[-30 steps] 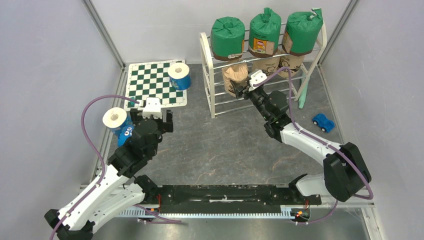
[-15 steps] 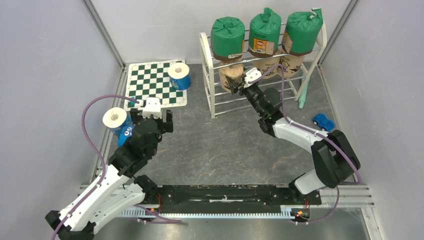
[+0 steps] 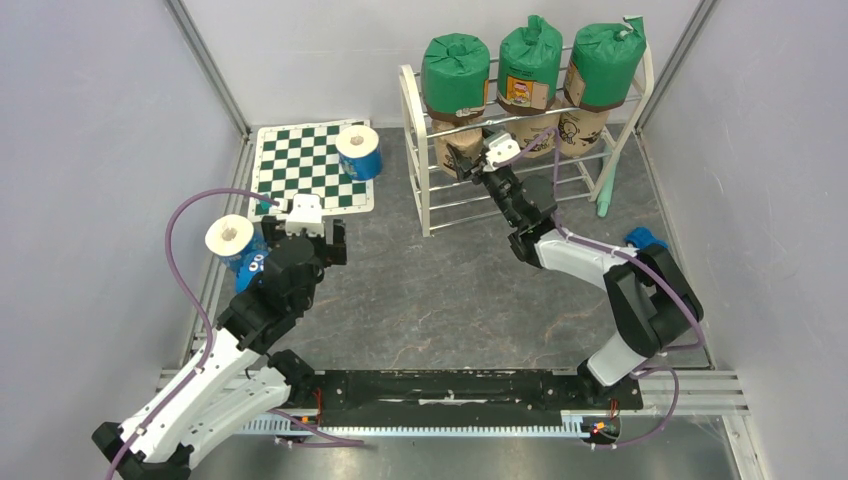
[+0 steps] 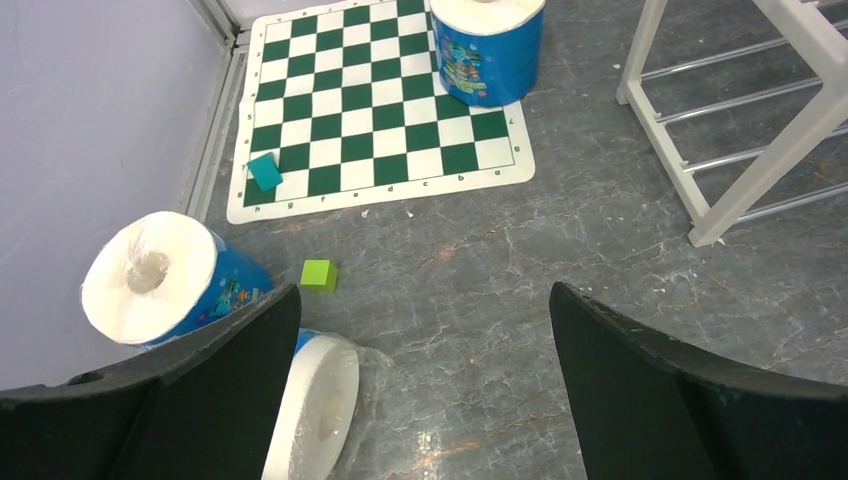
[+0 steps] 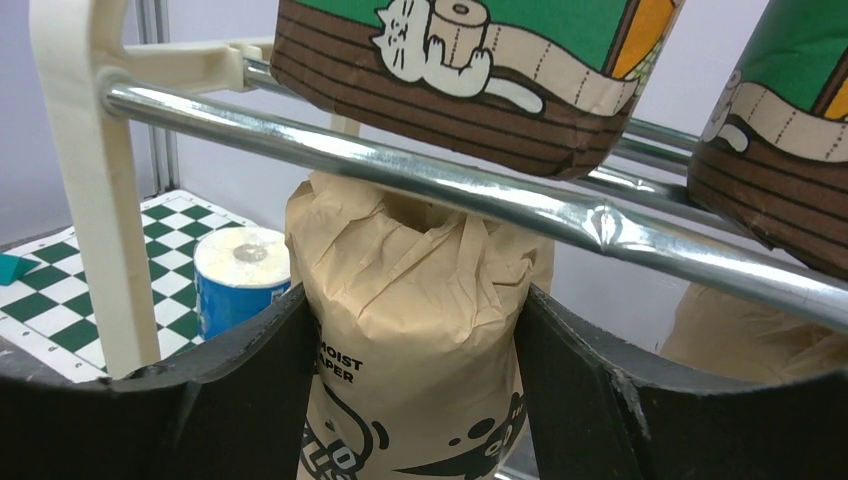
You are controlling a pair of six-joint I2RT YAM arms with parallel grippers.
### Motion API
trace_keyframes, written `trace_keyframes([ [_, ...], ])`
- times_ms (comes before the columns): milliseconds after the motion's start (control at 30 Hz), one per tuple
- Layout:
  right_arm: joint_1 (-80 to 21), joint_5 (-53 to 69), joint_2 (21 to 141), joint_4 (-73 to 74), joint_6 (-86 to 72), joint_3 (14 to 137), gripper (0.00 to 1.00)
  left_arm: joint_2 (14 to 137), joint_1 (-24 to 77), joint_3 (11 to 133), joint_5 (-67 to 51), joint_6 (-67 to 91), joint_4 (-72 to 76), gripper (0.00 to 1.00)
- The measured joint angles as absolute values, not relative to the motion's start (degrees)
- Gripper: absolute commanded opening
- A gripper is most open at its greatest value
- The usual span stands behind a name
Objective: Place and organize the paper towels onto the shelf
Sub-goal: Place the paper towel on the shelf.
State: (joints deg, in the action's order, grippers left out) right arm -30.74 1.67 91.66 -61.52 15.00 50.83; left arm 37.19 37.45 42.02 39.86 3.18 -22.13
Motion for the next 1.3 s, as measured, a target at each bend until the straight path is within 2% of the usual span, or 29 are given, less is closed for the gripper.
trace_keyframes([
  [833, -30.2, 1.5, 97.5, -70.7, 15.7, 54.7, 0.41, 37.2, 35.8, 41.8, 38.4, 3.2, -21.9, 1.0],
  [1300, -30.2, 1.4, 98.2, -74.4, 15.5, 51.6, 0.44, 37.2, 35.6, 41.8, 37.8, 3.2, -21.4, 1.0],
])
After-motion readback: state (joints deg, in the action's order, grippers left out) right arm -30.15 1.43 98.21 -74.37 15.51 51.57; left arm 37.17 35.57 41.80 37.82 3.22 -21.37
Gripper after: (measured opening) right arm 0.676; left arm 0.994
